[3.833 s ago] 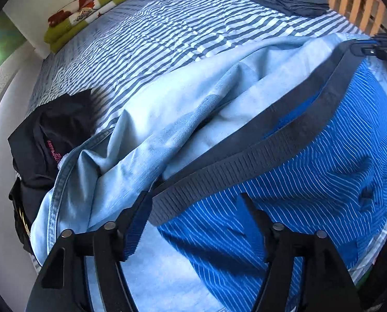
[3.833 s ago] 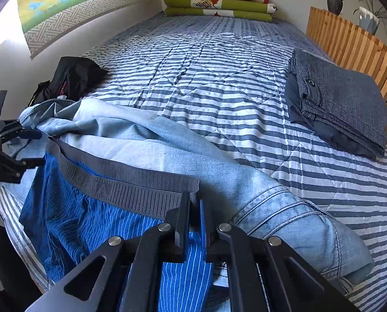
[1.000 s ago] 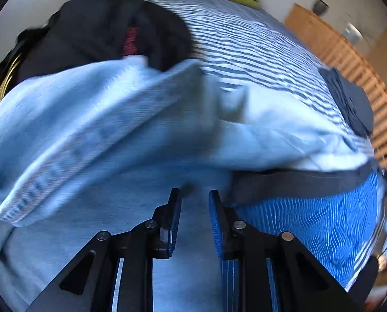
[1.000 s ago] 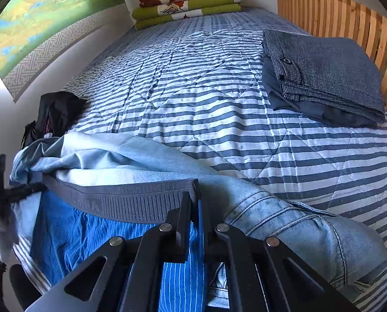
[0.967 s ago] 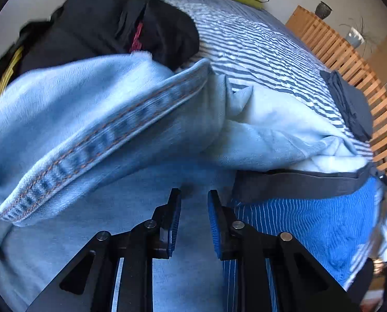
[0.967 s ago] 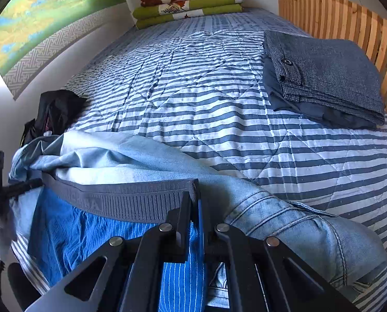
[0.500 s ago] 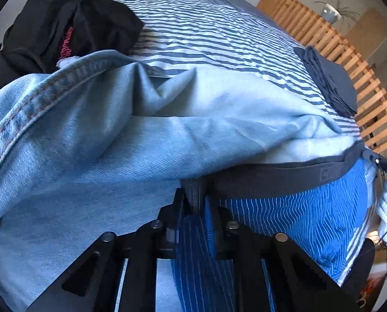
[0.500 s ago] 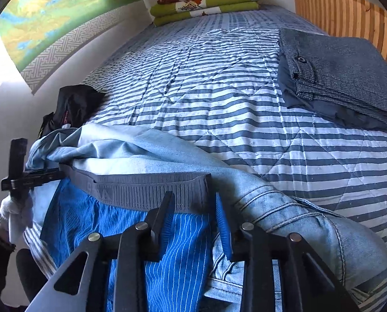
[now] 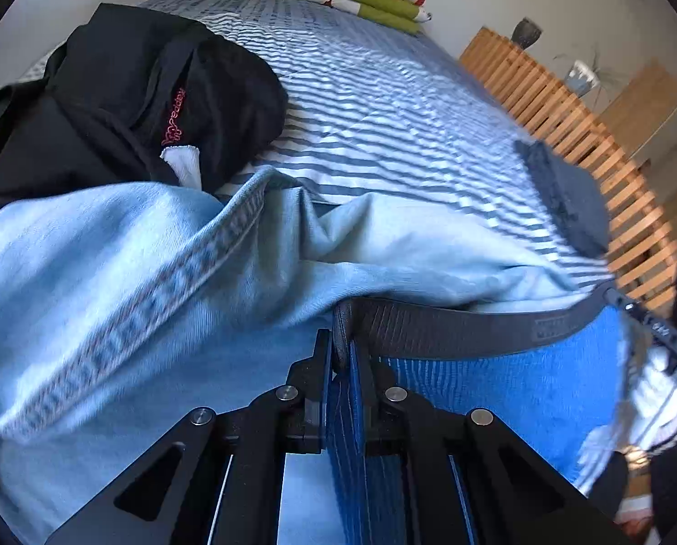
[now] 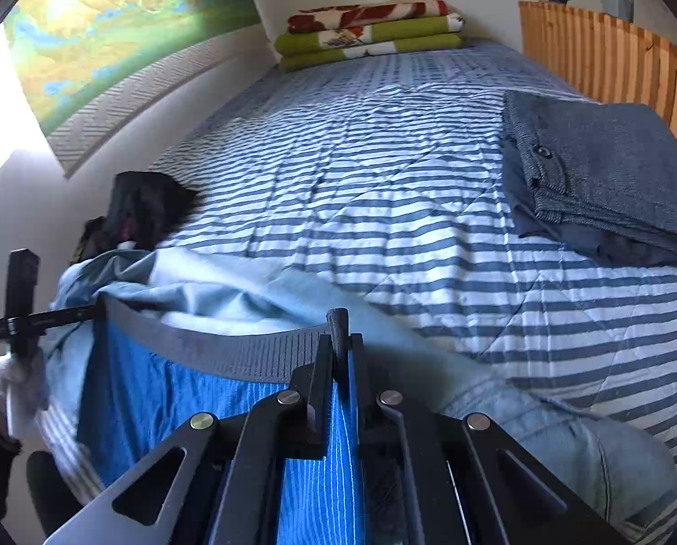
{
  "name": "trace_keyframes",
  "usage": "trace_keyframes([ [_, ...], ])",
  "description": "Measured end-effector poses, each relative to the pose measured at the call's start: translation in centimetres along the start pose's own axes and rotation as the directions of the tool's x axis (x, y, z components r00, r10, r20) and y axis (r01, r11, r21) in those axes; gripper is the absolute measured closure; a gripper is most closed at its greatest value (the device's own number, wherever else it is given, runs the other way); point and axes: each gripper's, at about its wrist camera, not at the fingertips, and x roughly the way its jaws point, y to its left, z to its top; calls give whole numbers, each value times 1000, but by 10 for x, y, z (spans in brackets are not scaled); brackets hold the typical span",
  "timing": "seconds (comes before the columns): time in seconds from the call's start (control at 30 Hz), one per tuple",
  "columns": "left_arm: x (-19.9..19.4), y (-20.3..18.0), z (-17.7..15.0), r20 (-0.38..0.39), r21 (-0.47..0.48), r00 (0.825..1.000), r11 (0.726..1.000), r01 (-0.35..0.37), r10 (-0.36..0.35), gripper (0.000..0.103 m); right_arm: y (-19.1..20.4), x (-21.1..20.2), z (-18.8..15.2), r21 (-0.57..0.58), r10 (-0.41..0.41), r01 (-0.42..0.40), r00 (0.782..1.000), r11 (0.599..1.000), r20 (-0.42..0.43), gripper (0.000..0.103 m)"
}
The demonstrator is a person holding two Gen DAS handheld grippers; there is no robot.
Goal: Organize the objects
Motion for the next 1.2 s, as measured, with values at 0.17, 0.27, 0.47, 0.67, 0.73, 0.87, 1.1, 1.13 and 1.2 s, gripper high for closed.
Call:
trace_keyframes([
  [0.17, 7, -7, -5, -65, 55, 997, 997, -50, 53, 77, -3, 29, 0, 4, -52, 52, 993, 999, -111, 91],
  [0.27, -13, -8, -11, -34, 75, 995, 993, -94, 97, 48, -18, 22, 0, 75, 11, -3, 994, 997, -110, 69],
  [0.47, -62, -39, -36, 36, 110, 997, 992, -68, 65, 48, -33, 20, -1, 154, 94, -76, 989, 985, -115, 65],
  [0.67, -61, -150, -80, 12, 298, 999, 954, 40, -46, 48, -34, 9, -3, 192, 144, -117, 981, 974, -133, 69],
  [0.73, -52, -192, -92, -15, 343, 993, 932, 113, -115, 48, -38, -9, -9, 192, 146, -122, 982, 974, -117, 69],
  [0.87, -19, -271, -118, -90, 399, 974, 888, 228, -209, 48, -49, -61, -27, 163, 93, -82, 994, 983, -58, 69],
  [1.1, 44, -366, -141, -188, 397, 958, 876, 275, -215, 39, -78, -140, -57, 165, 15, -16, 1000, 986, 2, 69],
  [1.13, 53, -374, -142, -200, 385, 956, 880, 279, -216, 39, -82, -147, -60, 162, 8, -10, 1000, 987, 10, 69],
  [1.2, 65, -384, -145, -226, 361, 950, 887, 287, -215, 39, -89, -161, -67, 168, 0, -4, 1000, 986, 24, 69],
])
